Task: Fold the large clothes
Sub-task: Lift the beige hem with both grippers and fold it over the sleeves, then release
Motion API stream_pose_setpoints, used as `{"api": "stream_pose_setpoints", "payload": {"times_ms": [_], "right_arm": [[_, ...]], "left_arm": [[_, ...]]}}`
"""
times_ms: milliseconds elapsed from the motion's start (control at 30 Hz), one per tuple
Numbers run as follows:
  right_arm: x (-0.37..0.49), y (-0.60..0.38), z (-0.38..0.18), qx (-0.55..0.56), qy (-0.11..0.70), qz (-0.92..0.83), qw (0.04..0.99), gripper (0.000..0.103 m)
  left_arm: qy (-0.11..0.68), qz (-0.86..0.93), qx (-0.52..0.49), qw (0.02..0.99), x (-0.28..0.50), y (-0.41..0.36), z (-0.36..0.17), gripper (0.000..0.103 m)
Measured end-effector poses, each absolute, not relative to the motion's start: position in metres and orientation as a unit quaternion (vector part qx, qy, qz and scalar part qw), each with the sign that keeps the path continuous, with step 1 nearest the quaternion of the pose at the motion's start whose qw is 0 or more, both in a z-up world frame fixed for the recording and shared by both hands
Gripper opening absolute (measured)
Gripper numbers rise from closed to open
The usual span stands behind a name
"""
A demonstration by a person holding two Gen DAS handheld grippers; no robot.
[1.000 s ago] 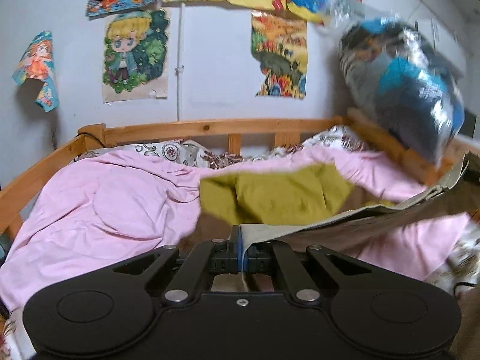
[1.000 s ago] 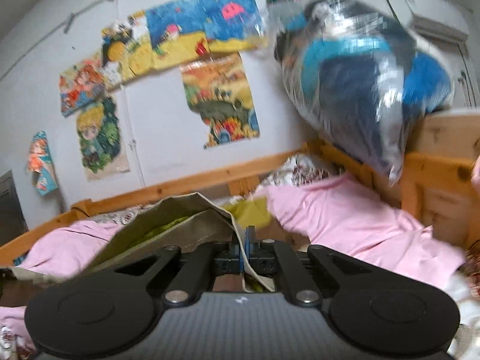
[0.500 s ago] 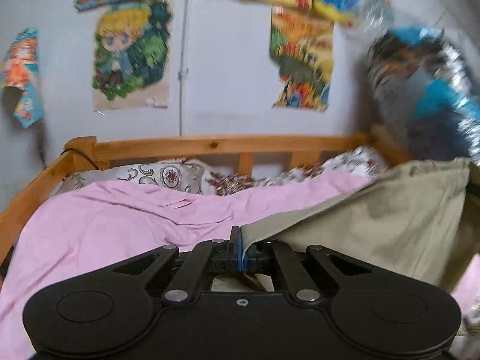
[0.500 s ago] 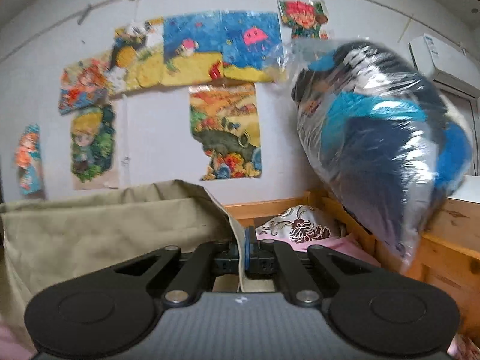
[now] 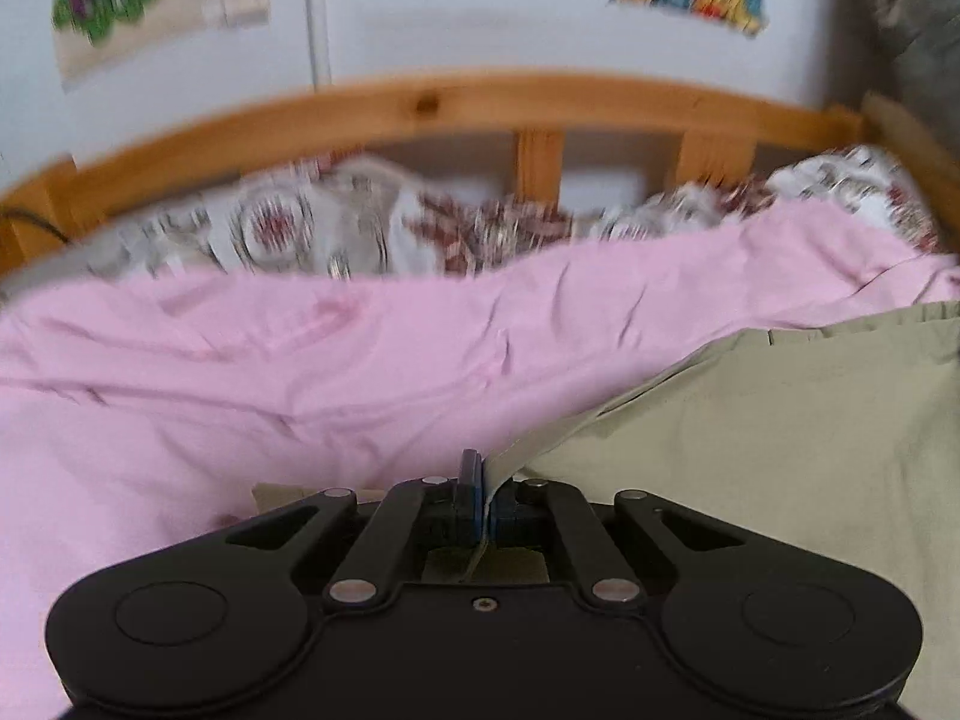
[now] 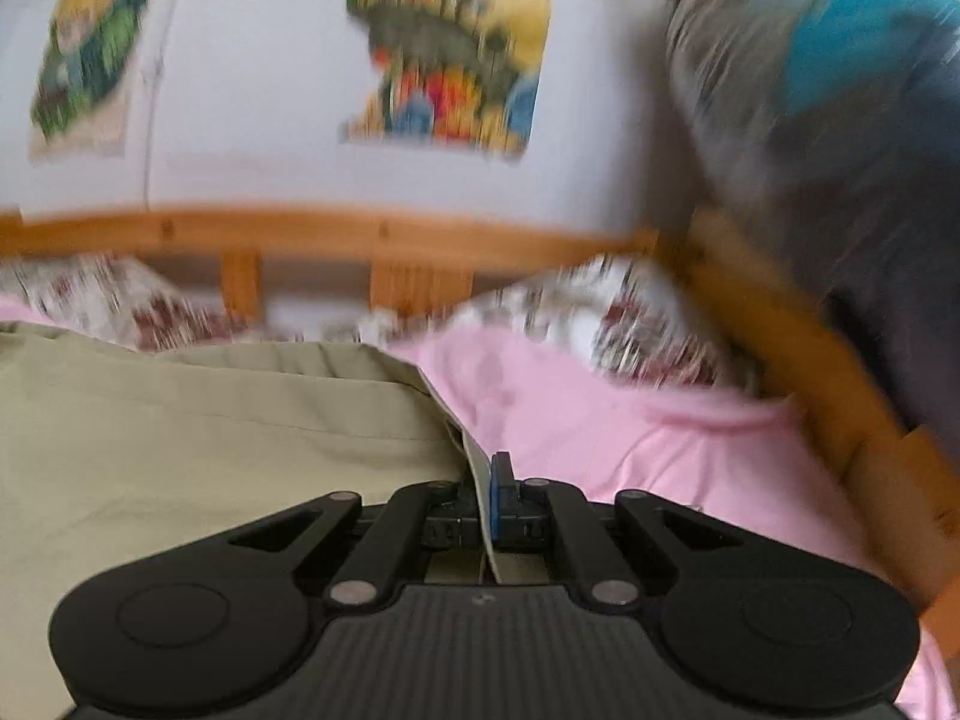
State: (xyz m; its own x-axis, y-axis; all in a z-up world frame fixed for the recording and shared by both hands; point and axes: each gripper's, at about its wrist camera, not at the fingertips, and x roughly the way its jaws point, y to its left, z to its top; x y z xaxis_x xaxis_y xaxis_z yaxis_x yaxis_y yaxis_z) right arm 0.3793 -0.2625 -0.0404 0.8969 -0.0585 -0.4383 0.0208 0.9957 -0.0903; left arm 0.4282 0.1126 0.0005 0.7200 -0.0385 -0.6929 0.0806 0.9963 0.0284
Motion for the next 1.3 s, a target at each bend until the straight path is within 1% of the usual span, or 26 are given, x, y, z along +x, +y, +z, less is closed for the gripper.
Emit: {"api": "stream_pose_setpoints", "payload": {"times_ms": [67,133,200,233,267,300,333,367,400,433,467,500,567,633,733,833,900,1033,1100,1200,1300], "right_arm": [[0.394,-0.261,-0.063,-0.055,0.241,-0.015,0.969,0.002],[0.406,-0.259,-0.082,-0.061,0.258,-0.014,0.964,0.002],[0.414,-0.258,-0.097,-0.065,0.268,-0.012,0.961,0.004],[0.416,-0.258,-0.1,-0.064,0.271,-0.011,0.96,0.004],[0.419,-0.258,-0.104,-0.062,0.274,-0.007,0.96,0.005],[0.421,-0.26,-0.105,-0.056,0.276,-0.006,0.959,0.008],[0.422,-0.263,-0.104,-0.047,0.278,0.001,0.959,0.013],[0.423,-0.266,-0.101,-0.04,0.28,0.005,0.959,0.015],[0.423,-0.27,-0.097,-0.033,0.278,0.008,0.96,0.027],[0.422,-0.274,-0.093,-0.027,0.274,0.012,0.961,0.051],[0.421,-0.279,-0.089,-0.021,0.267,0.011,0.963,0.059],[0.421,-0.284,-0.083,-0.018,0.262,0.003,0.965,0.071],[0.42,-0.294,-0.071,-0.012,0.256,-0.017,0.967,0.076],[0.418,-0.301,-0.059,-0.004,0.249,-0.044,0.968,0.092],[0.398,-0.3,-0.039,0.006,0.228,-0.055,0.972,0.102],[0.369,-0.28,-0.025,0.027,0.219,-0.029,0.975,0.103],[0.35,-0.259,-0.025,0.042,0.22,-0.006,0.975,0.103],[0.318,-0.203,-0.047,0.042,0.211,0.009,0.977,0.103],[0.315,-0.177,-0.061,0.009,0.206,0.011,0.978,0.103],[0.319,-0.143,-0.086,-0.081,0.182,-0.001,0.98,0.103],[0.329,-0.125,-0.111,-0.143,0.163,-0.01,0.976,0.103]], "left_arm": [[0.391,-0.031,0.016,0.92,0.44,0.115,-0.021,0.003],[0.402,-0.032,0.009,0.915,0.448,0.12,-0.037,0.007],[0.409,-0.031,0.003,0.912,0.452,0.125,-0.046,0.019],[0.412,-0.032,-0.002,0.911,0.454,0.128,-0.046,0.021],[0.414,-0.034,-0.013,0.91,0.455,0.133,-0.045,0.028],[0.416,-0.034,-0.028,0.909,0.456,0.14,-0.042,0.039],[0.415,-0.032,-0.041,0.908,0.458,0.146,-0.039,0.047],[0.411,-0.027,-0.06,0.91,0.457,0.154,-0.033,0.068],[0.4,-0.019,-0.076,0.913,0.455,0.161,-0.026,0.087],[0.386,-0.008,-0.093,0.918,0.452,0.169,-0.019,0.091],[0.37,0.003,-0.11,0.922,0.448,0.177,-0.012,0.093],[0.359,0.012,-0.124,0.925,0.445,0.184,-0.005,0.093],[0.342,0.034,-0.144,0.928,0.44,0.191,0.007,0.095],[0.318,0.066,-0.144,0.935,0.427,0.188,0.018,0.099],[0.3,0.085,-0.11,0.944,0.404,0.161,0.026,0.101],[0.307,0.119,-0.082,0.94,0.371,0.116,0.022,0.101],[0.294,0.11,-0.062,0.947,0.348,0.082,0.013,0.102],[0.275,0.101,-0.048,0.955,0.323,0.034,-0.019,0.102],[0.283,0.115,-0.038,0.951,0.325,0.021,-0.038,0.102],[0.26,0.141,-0.024,0.955,0.329,0.016,-0.061,0.102],[0.282,0.138,-0.052,0.948,0.341,0.032,-0.084,0.102]]}}
